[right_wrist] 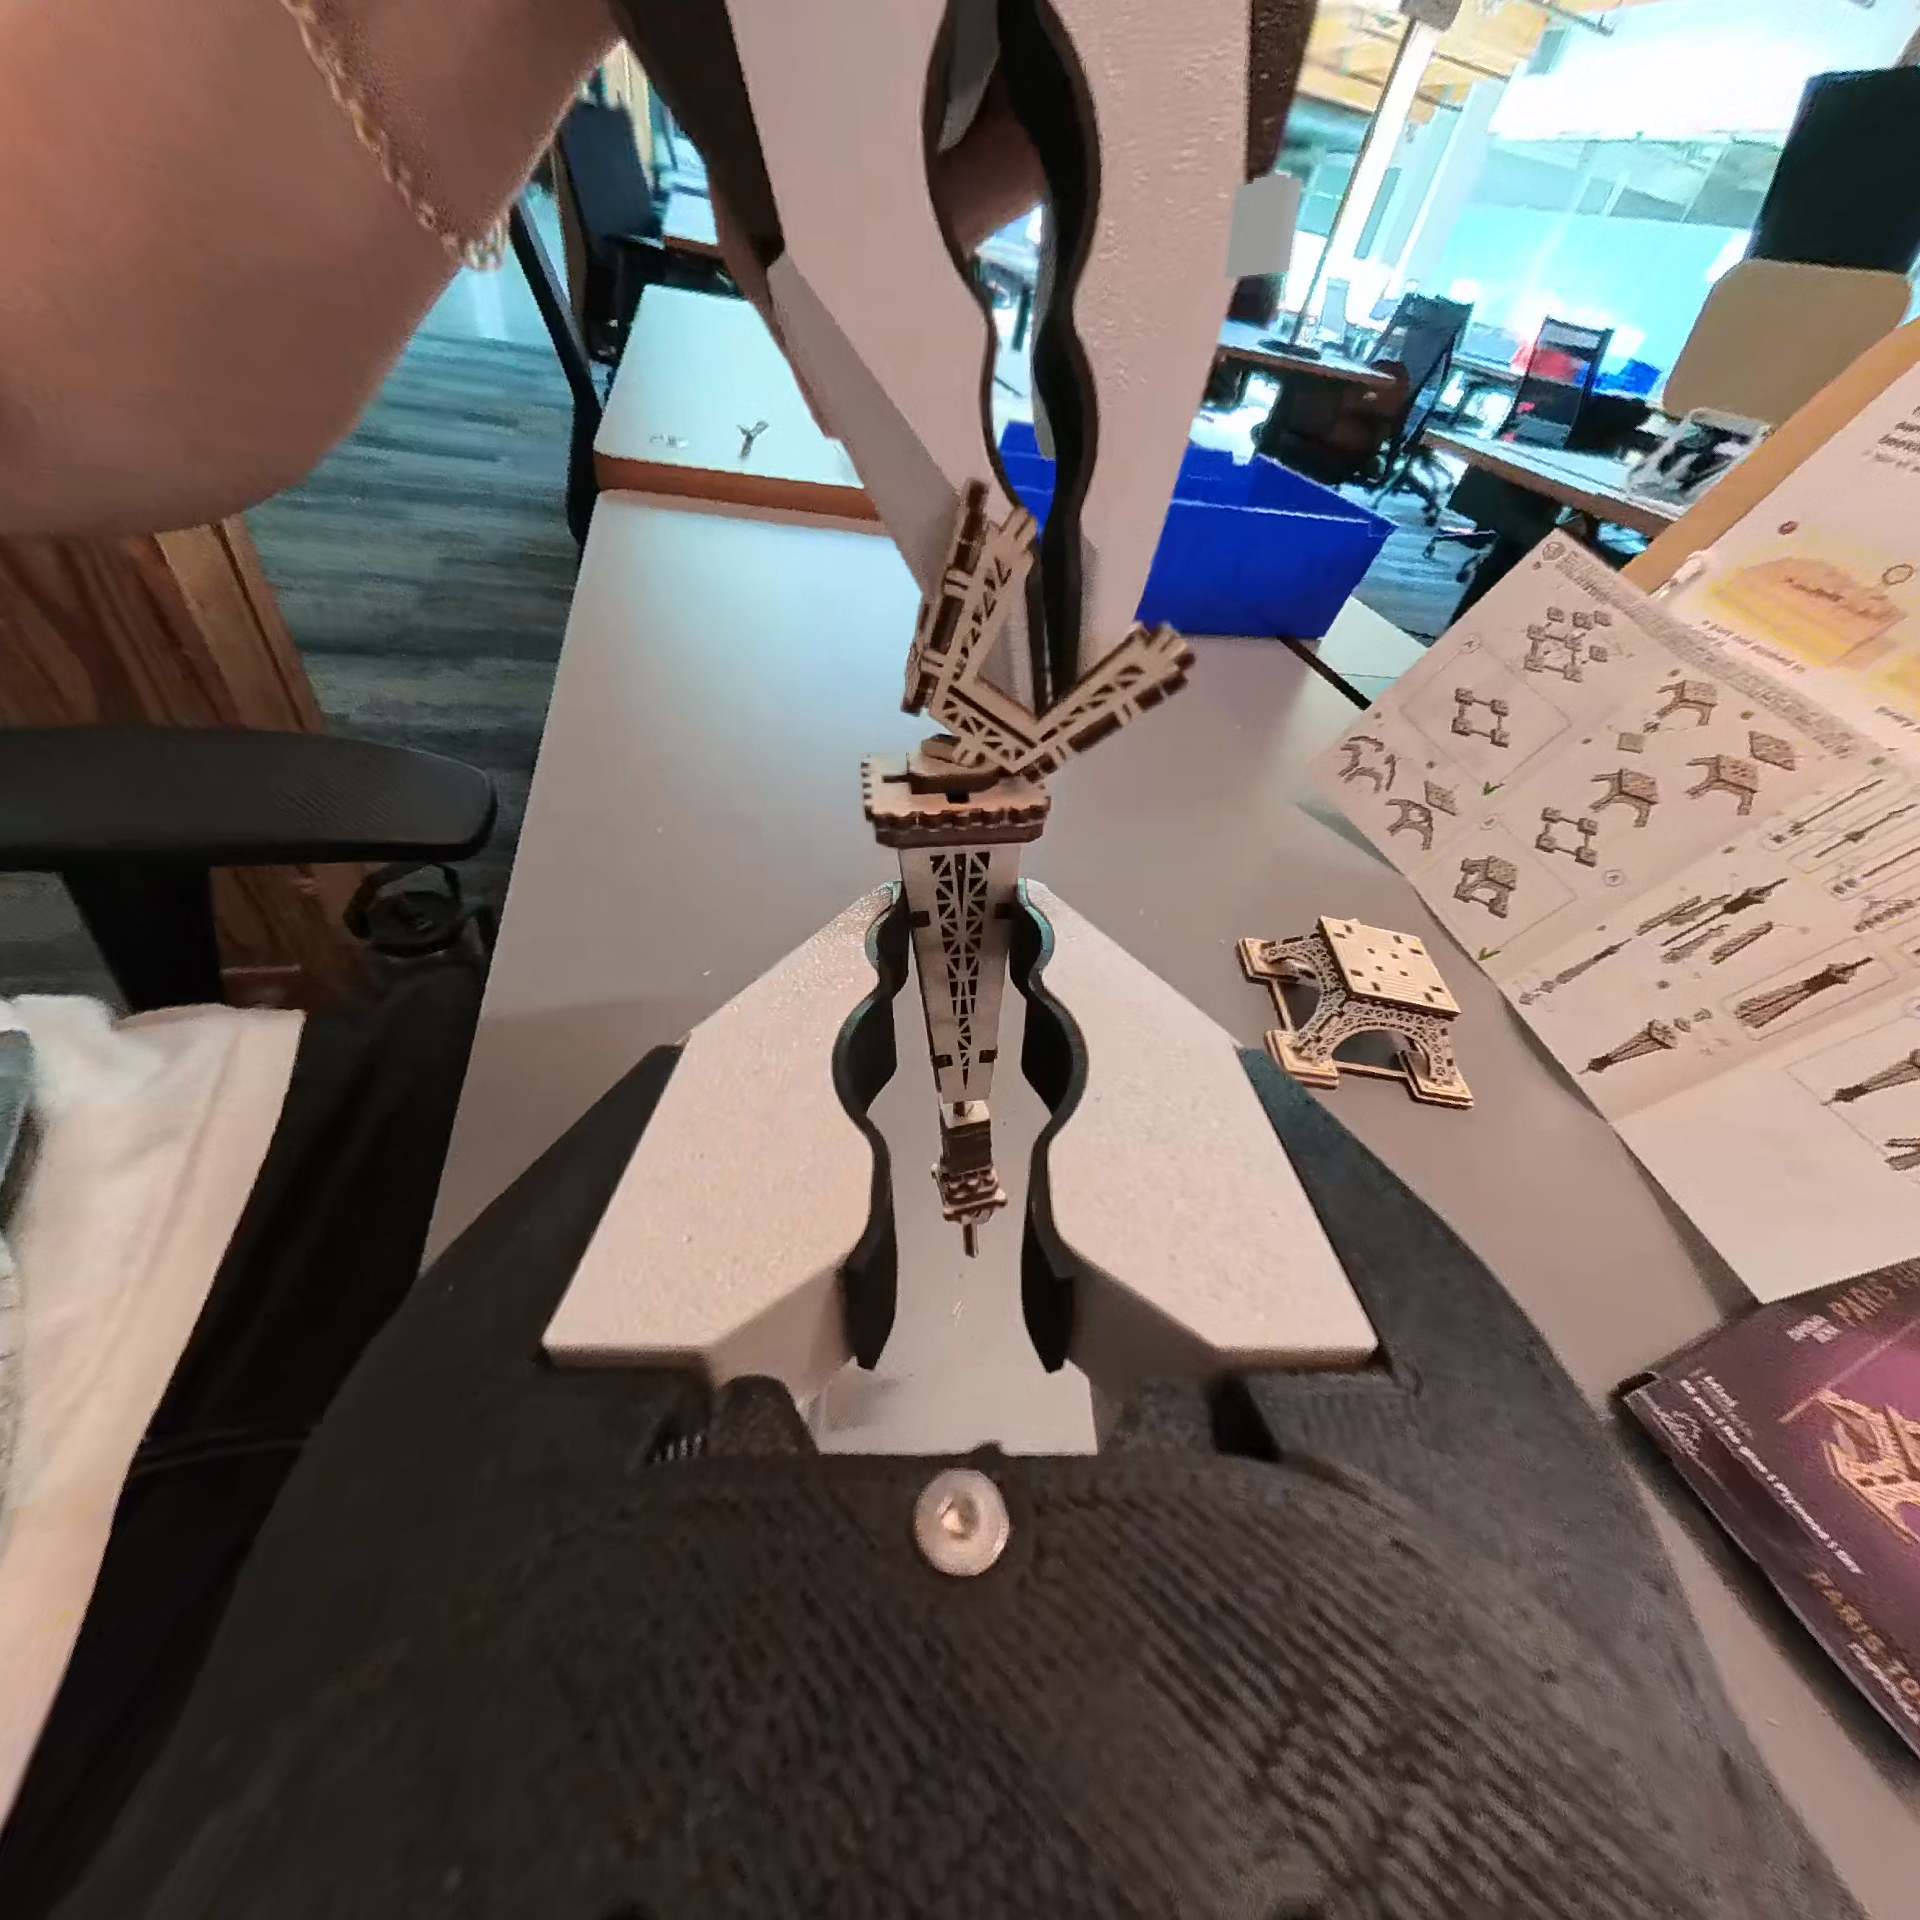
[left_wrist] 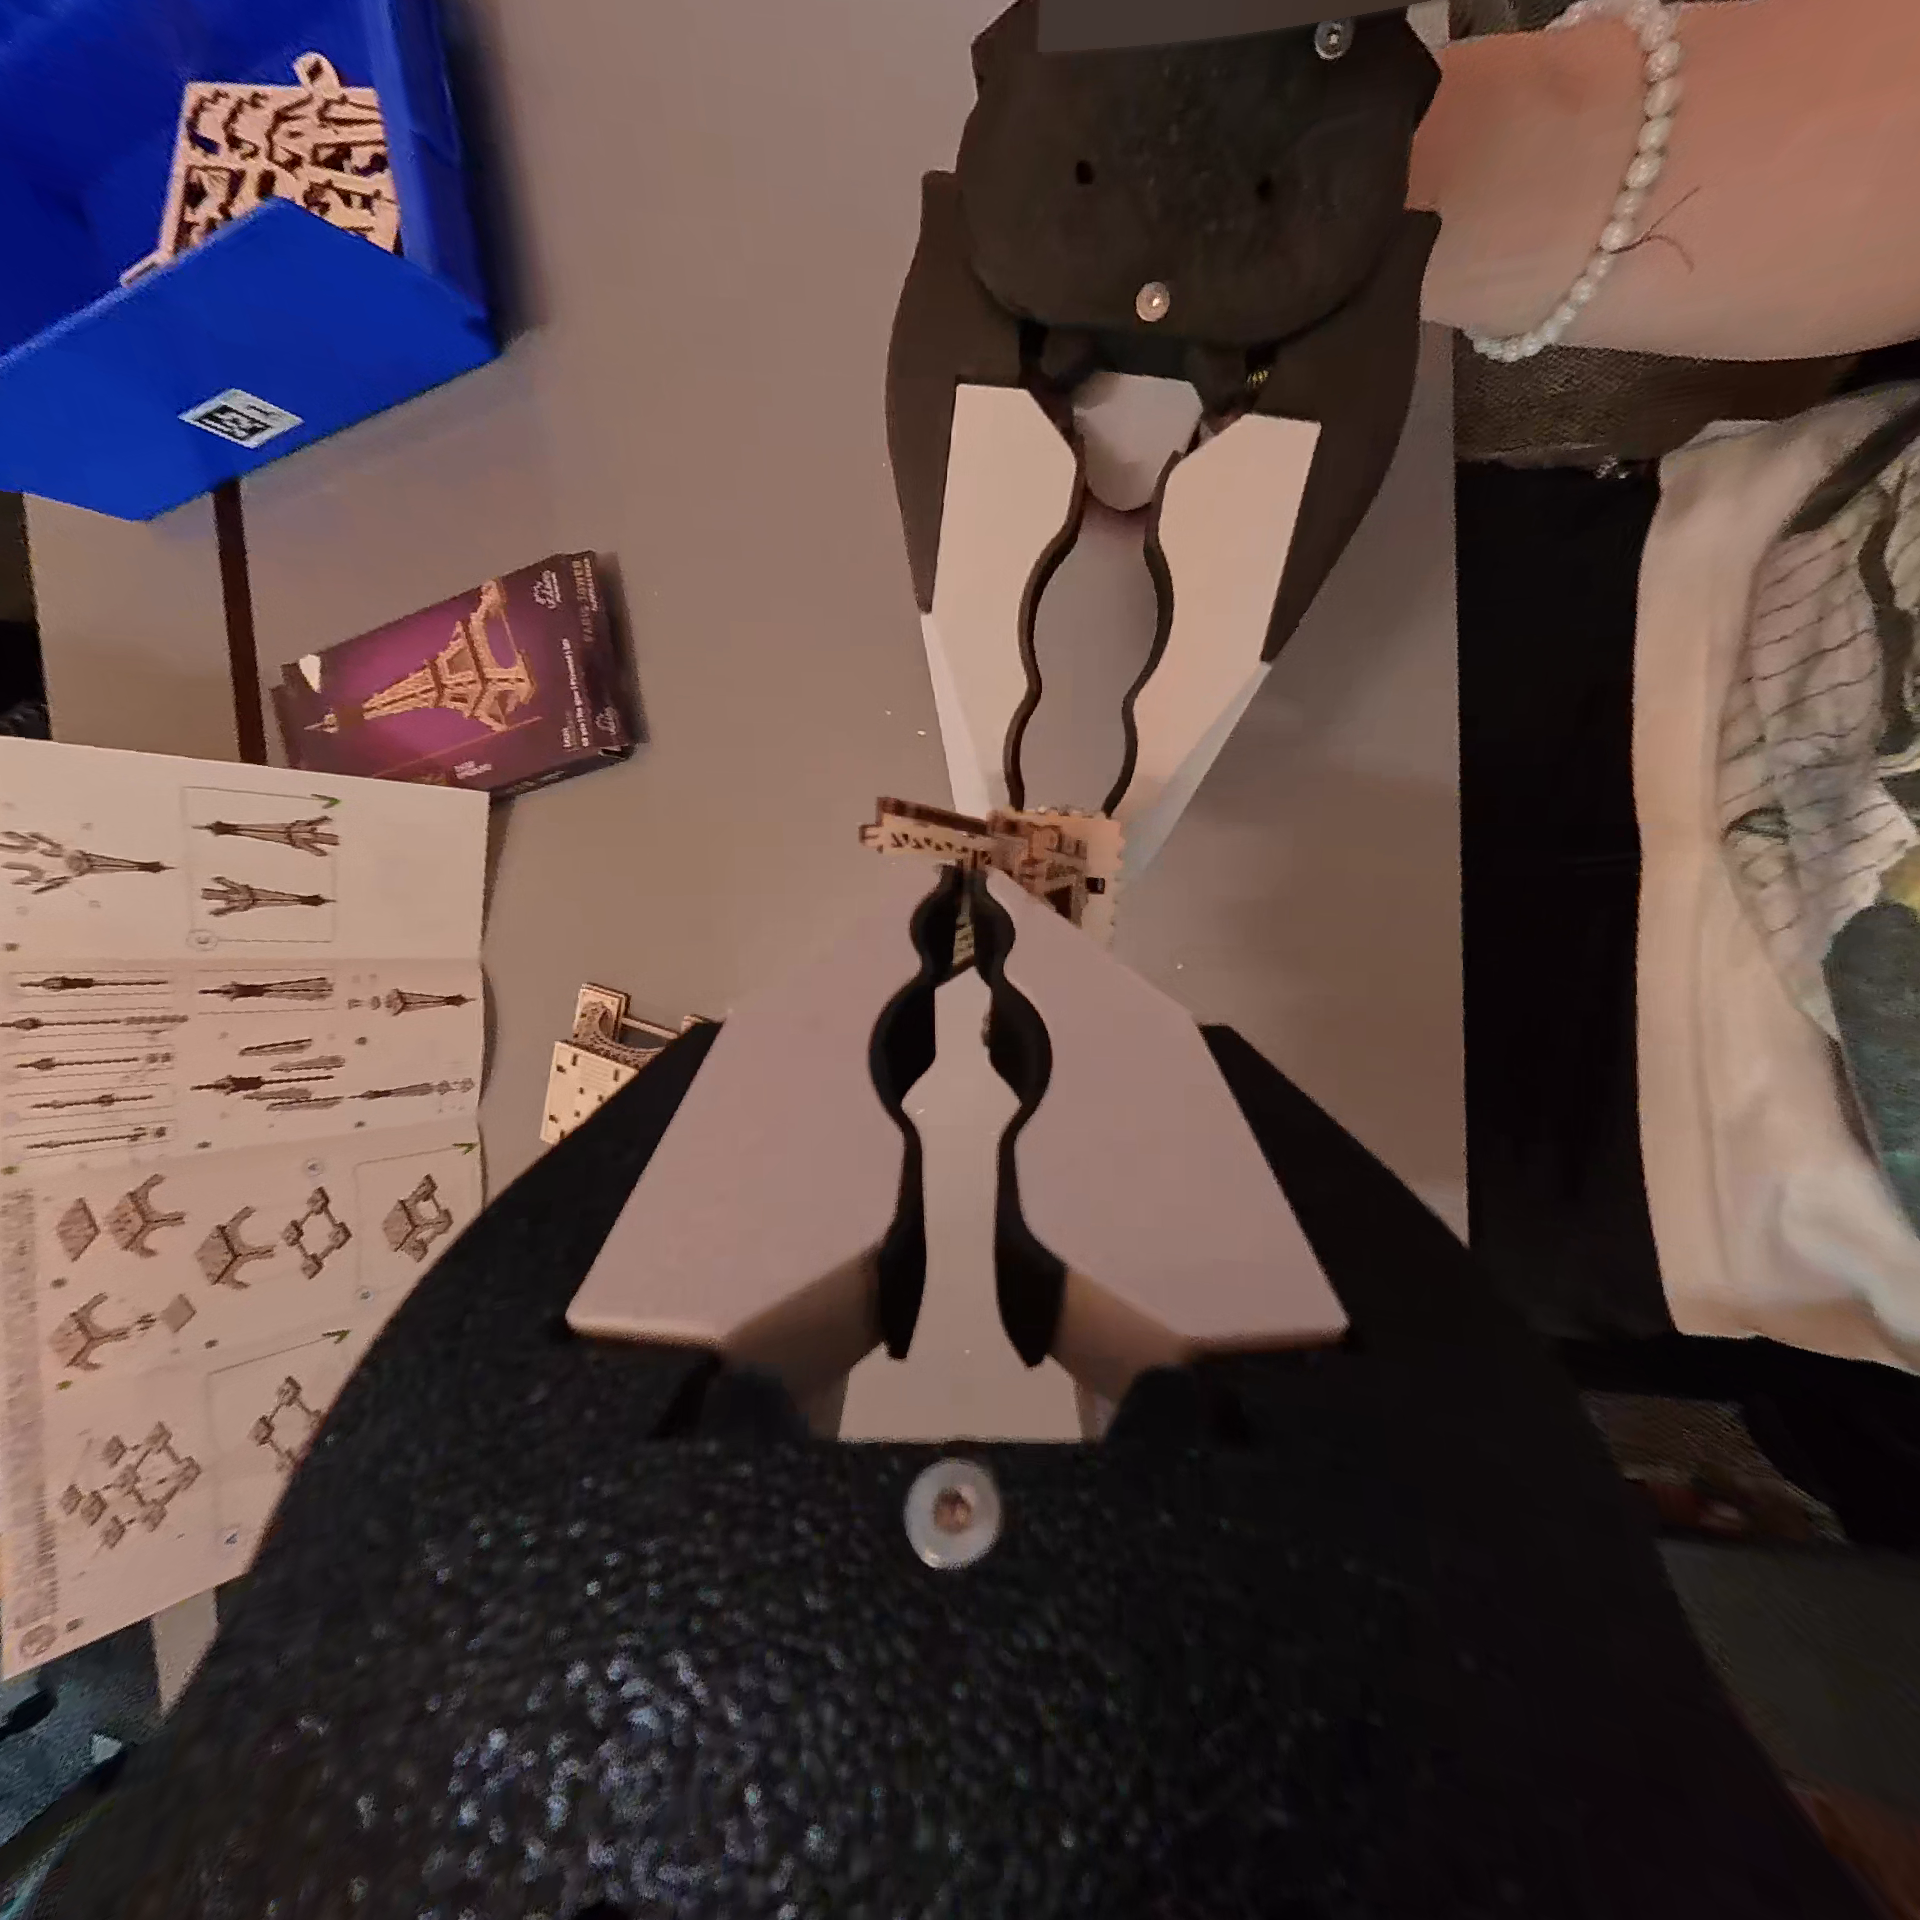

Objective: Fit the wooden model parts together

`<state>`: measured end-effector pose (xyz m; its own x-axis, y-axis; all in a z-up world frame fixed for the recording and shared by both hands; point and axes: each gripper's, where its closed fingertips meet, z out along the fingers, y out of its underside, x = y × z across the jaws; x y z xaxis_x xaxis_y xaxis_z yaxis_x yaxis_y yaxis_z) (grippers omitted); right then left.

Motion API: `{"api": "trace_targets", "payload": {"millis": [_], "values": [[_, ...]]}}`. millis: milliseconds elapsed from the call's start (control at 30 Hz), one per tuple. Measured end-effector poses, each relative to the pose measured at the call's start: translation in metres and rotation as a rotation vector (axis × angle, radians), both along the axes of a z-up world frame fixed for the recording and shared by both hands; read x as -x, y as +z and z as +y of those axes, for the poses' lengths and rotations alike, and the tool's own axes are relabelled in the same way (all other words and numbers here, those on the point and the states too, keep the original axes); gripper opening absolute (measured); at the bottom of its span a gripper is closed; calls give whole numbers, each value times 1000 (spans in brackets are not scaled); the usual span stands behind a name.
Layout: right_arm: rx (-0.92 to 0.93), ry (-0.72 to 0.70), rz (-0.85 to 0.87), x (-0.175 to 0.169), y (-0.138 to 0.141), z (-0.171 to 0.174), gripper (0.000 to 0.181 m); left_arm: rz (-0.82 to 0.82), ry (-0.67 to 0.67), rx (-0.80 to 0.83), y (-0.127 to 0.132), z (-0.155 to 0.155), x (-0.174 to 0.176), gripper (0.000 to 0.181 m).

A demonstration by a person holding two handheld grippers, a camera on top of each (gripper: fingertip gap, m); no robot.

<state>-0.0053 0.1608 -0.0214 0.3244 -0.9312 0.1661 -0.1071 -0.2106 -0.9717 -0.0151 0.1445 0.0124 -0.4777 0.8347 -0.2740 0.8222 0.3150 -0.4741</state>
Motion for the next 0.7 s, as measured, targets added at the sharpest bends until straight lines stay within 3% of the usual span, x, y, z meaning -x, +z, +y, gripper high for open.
{"api": "trace_targets", "payload": {"millis": [333, 500, 700], "values": [[-42, 39, -29, 4, 6, 2, 17, 199, 21, -102, 3, 0, 2, 0], [-57, 6, -123, 5, 22, -4, 17, 318, -2, -40, 19, -3, 6, 0], [-70, 8, -172, 8, 31, -6, 17, 289, -58, 47, 27, -2, 8, 0]]}}
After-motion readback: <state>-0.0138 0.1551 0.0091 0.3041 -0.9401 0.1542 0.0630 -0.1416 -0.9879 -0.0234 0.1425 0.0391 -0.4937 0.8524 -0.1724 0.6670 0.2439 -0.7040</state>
